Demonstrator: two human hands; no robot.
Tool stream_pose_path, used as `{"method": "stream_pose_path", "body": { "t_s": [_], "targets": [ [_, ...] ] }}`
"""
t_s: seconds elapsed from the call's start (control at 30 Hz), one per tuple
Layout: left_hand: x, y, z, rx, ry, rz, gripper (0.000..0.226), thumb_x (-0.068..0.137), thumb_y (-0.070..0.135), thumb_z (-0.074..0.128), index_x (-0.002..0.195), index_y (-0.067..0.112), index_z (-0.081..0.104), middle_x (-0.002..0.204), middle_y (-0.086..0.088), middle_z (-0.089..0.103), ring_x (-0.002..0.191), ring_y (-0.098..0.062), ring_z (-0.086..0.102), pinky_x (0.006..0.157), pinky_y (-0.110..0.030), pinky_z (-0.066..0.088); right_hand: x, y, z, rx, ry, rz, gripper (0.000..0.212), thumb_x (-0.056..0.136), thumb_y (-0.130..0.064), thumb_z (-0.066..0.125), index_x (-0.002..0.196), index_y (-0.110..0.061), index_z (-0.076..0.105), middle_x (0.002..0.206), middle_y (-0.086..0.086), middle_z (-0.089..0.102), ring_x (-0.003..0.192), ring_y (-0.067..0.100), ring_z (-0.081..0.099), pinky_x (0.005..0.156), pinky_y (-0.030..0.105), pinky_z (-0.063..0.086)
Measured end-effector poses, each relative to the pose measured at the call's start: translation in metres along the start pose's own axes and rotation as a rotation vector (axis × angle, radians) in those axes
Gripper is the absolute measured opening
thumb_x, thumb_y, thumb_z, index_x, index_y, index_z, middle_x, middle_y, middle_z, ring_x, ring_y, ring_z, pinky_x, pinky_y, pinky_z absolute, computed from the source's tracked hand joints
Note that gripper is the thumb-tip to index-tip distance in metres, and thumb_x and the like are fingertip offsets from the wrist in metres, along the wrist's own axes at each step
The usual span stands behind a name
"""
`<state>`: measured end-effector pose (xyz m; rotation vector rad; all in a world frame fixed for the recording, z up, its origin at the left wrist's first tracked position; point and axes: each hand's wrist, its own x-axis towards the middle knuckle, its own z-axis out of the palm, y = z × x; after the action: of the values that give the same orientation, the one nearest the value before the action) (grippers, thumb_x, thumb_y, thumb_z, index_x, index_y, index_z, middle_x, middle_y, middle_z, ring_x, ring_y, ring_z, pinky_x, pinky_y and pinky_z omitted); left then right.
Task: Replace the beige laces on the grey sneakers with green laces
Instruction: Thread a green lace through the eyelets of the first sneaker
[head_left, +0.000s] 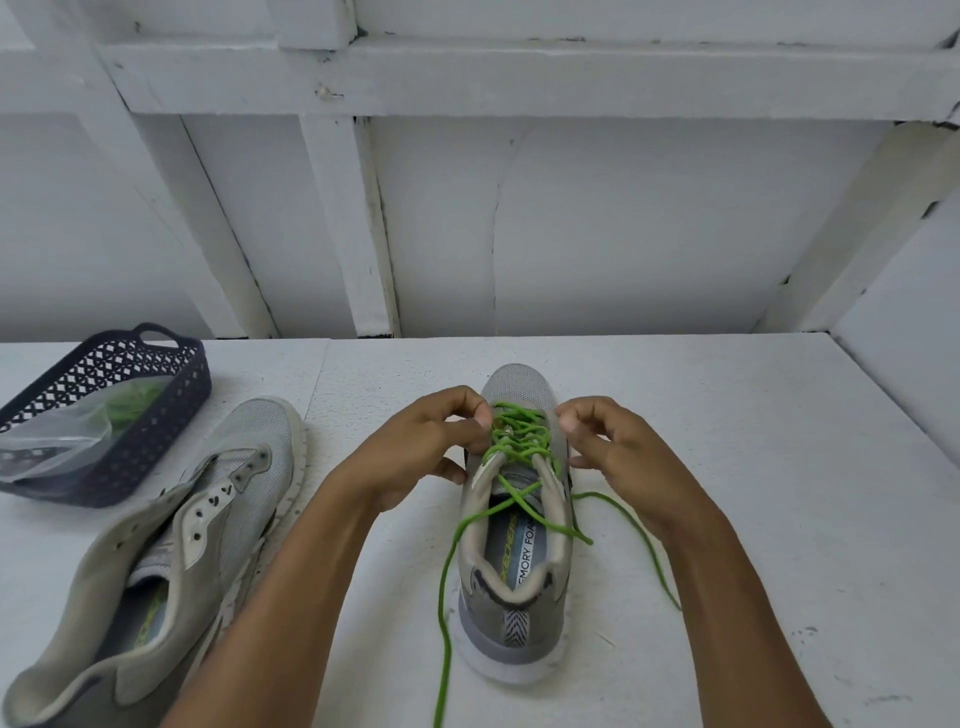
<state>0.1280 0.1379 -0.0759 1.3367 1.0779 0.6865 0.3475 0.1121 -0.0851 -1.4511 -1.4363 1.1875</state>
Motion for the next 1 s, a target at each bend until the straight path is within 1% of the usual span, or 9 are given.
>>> {"method": "stream_pose_path", "body": {
  "t_s": [0.1,0.23,0.4,0.47,0.53,0.63,0.73,0.9,1.0],
  "targets": [
    [0.002,0.007,0.003,0.133,-0.001,0.005,0.011,0.094,0.023,0.065,0.092,0.012,0.067,0.087,-0.007,0.064,0.078,-0.012,0.058,0.062,-0.026,0.051,0.002,-0.014,0.003,-0.182,-0.066,-0.02,0.017,0.095,-0.036,0.06,0.093,-0.021,0.068,0.109,-0.006,0.061,0.103,0.002,0.058,0.087,0.025,0.045],
    [0.008,0.012,0.008,0.259,0.037,0.026,0.014,0.09,0.022,0.071,0.088,0.008,0.072,0.095,-0.017,0.068,0.071,-0.012,0.058,0.059,-0.024,0.052,0.004,-0.027,0.015,-0.331,-0.039,0.022,0.016,0.092,-0.03,0.064,0.086,-0.017,0.07,0.089,-0.009,0.063,0.081,0.002,0.059,0.071,0.024,0.045],
    [0.006,0.009,0.007,0.198,0.048,0.029,0.008,0.092,0.012,0.067,0.084,0.011,0.07,0.08,-0.003,0.067,0.069,-0.011,0.058,0.061,-0.024,0.051,0.006,-0.031,0.012,-0.423,-0.024,0.014,0.015,0.091,-0.022,0.066,0.076,-0.022,0.068,0.087,-0.009,0.064,0.085,0.01,0.061,0.067,0.021,0.043],
    [0.005,0.001,0.007,0.064,0.054,0.038,0.011,0.095,0.01,0.063,0.085,0.01,0.067,0.08,-0.004,0.063,0.074,-0.015,0.056,0.063,-0.026,0.05,0.005,-0.029,0.012,-0.449,-0.032,0.005,0.021,0.097,-0.019,0.059,0.082,-0.006,0.067,0.089,0.007,0.064,0.085,0.021,0.06,0.066,0.021,0.04],
    [0.004,-0.008,0.009,-0.127,0.05,0.035,0.013,0.097,0.007,0.058,0.086,0.009,0.064,0.087,-0.006,0.062,0.08,-0.017,0.055,0.064,-0.025,0.047,0.003,-0.02,0.014,-0.338,-0.041,-0.002,0.026,0.101,-0.017,0.05,0.09,0.004,0.061,0.093,0.021,0.059,0.078,0.021,0.054,0.068,0.027,0.039],
    [0.002,-0.018,0.011,-0.433,0.047,0.001,0.011,0.096,0.007,0.053,0.087,0.007,0.06,0.099,-0.002,0.068,0.086,-0.015,0.057,0.063,-0.024,0.042,-0.001,-0.005,0.019,0.095,0.008,0.048,0.022,0.104,-0.014,0.044,0.091,-0.011,0.062,0.082,0.0,0.059,0.076,0.01,0.051,0.074,0.023,0.045],
    [0.001,-0.022,0.006,-0.583,0.019,0.013,0.012,0.093,0.013,0.053,0.082,0.009,0.055,0.105,-0.008,0.065,0.097,-0.02,0.06,0.063,-0.026,0.046,0.0,0.009,0.018,0.321,0.018,0.084,0.026,0.104,-0.013,0.042,0.088,-0.011,0.062,0.082,0.002,0.061,0.083,0.016,0.053,0.08,0.027,0.044],
    [0.004,-0.005,0.006,-0.125,0.013,0.037,0.019,0.093,0.022,0.066,0.095,0.003,0.064,0.087,-0.006,0.062,0.081,-0.014,0.058,0.065,-0.028,0.05,0.005,0.0,0.011,0.032,-0.093,0.049,0.037,0.086,-0.051,0.061,0.092,-0.014,0.061,0.084,0.0,0.058,0.077,0.009,0.053,0.075,0.027,0.045],
    [0.008,0.008,0.01,0.128,0.008,0.055,0.025,0.089,0.023,0.073,0.091,-0.001,0.067,0.078,-0.004,0.065,0.071,-0.011,0.058,0.061,-0.022,0.05,0.009,-0.006,0.013,-0.027,-0.05,0.008,0.022,0.089,-0.036,0.069,0.08,-0.016,0.065,0.077,-0.001,0.06,0.073,0.011,0.053,0.07,0.03,0.043]
  ]
}}
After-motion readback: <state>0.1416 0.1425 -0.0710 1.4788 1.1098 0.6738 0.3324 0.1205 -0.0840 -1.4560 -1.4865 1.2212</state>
